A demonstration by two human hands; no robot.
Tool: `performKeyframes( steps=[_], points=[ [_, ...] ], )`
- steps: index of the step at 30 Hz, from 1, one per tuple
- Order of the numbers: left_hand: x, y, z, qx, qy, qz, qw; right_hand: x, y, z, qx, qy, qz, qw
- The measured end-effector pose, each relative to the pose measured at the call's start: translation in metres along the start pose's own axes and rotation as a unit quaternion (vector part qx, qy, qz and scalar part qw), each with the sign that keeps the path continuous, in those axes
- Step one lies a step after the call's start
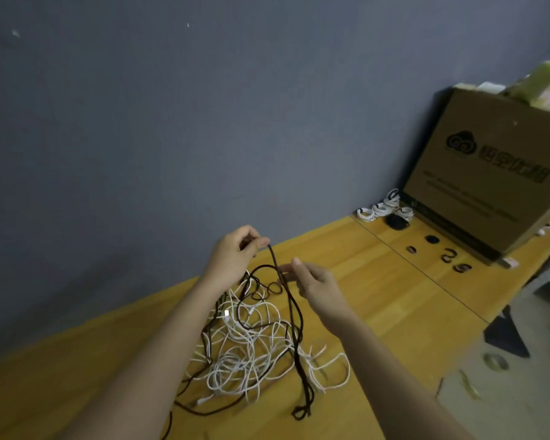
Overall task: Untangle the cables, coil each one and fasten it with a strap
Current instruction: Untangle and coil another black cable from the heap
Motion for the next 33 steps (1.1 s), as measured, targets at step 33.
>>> performKeyframes(
  steps=[33],
  points=[
    [-0.004, -0.045, -0.012, -0.119, -0.070, -0.030, 0.990, 0.004, 0.057, -0.034, 0.074, 0.021, 0.018, 0.997]
  ],
)
Point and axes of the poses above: each hand's wrist, its own x-axis away from the middle knuckle, its own y-axis out of the back of the hand, z = x × y, the point moved 6 cm from there along -x, towards the middle knuckle, and after that the axes turned 11 degrees about y, right-handed, at the moved point
